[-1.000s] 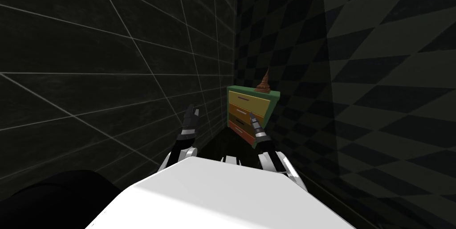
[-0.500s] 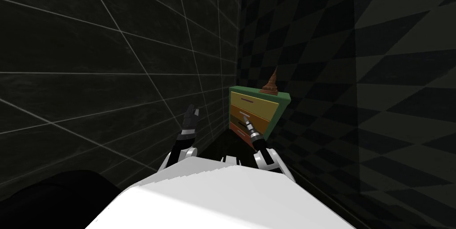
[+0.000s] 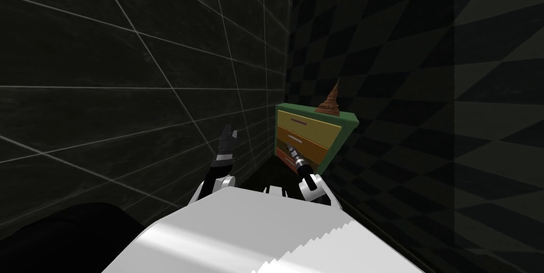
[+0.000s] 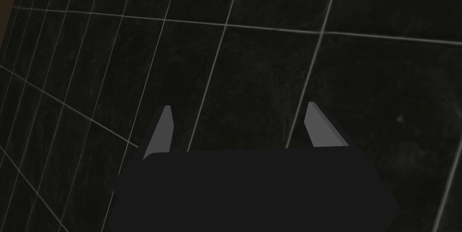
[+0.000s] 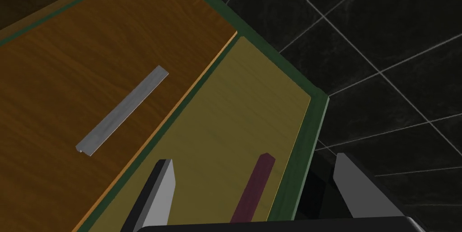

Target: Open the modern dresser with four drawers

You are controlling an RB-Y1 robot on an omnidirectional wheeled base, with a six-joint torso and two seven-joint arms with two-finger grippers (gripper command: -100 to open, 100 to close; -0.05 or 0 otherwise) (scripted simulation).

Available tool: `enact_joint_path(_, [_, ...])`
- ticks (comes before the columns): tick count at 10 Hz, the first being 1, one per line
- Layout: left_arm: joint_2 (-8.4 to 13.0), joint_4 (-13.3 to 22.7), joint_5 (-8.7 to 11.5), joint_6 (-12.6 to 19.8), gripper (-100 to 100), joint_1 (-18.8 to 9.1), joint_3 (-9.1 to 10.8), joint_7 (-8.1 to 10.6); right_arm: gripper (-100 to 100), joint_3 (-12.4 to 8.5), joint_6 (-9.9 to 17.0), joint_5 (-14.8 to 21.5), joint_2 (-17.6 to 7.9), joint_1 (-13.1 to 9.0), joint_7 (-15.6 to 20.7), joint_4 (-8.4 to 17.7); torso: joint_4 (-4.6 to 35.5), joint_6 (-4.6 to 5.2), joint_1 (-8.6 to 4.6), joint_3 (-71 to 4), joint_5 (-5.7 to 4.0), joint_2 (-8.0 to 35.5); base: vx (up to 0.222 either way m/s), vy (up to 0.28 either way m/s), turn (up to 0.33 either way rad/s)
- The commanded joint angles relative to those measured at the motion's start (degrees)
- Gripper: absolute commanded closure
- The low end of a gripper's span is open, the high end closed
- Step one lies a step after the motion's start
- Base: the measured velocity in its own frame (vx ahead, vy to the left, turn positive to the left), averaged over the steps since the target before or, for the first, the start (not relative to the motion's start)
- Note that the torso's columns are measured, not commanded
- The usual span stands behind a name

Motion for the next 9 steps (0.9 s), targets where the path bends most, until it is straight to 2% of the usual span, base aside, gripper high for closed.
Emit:
enact_joint_path(1, [0.0,0.0,0.0,0.0,0,0.0,0.0,0.0,-100,1.76,3.57,2.75,0.12,-2.1,1.21,3.72,0.0,-0.02,0.03,-0.01,0.0,-0.03,0.081,0.04,0.026])
enact_joint_path(2, [0.0,0.0,0.0,0.0,0,0.0,0.0,0.0,-100,3.11,5.58,5.02,-0.14,-3.8,2.1,6.03,0.01,0.0,-0.02,0.02,0.0,0.03,0.088,0.07,0.04])
enact_joint_path(3, [0.0,0.0,0.0,0.0,0,0.0,0.0,0.0,-100,3.11,6.33,5.02,-0.14,-3.8,2.1,6.8,0.01,-0.02,0.09,0.01,0.02,0.01,0.08,0.053,0.025])
enact_joint_path(4, [0.0,0.0,0.0,0.0,0,0.0,0.0,0.0,-100,4.44,9.07,7.31,-0.45,-5.48,2.98,8.33,0.01,0.01,-0.01,0.03,0.01,0.04,0.082,0.033,0.042])
enact_joint_path(5, [0.0,0.0,0.0,0.0,0,0.0,0.0,0.0,-100,4.44,9.07,7.31,-0.45,-5.48,2.98,9.88,0.01,-0.01,-0.07,0.02,-0.02,0.02,0.068,0.034,0.029])
enact_joint_path(6, [0.0,0.0,0.0,0.0,0,0.0,0.0,0.0,-100,5.72,11.18,9.59,-0.81,-7.14,3.84,11.94,0.02,0.0,-0.05,0.03,-0.02,0.05,0.071,0.051,0.045])
enact_joint_path(7, [0.0,0.0,0.0,0.0,0,0.0,0.0,0.0,-100,5.72,11.79,9.59,-0.81,-7.14,3.84,12.98,0.01,-0.02,0.05,0.01,0.01,0.01,0.065,0.041,0.021])
enact_joint_path(8, [0.0,0.0,0.0,0.0,0,0.0,0.0,0.0,-100,6.96,13.83,11.86,-1.21,-8.77,4.68,15.28,0.01,0.01,0.01,0.02,0.01,0.04,0.077,0.04,0.033])
enact_joint_path(9, [0.0,0.0,0.0,0.0,0,0.0,0.0,0.0,-100,6.96,14.46,11.86,-1.21,-8.77,4.68,16.07,0.0,-0.01,0.01,-0.01,0.0,-0.02,0.078,0.039,0.021])
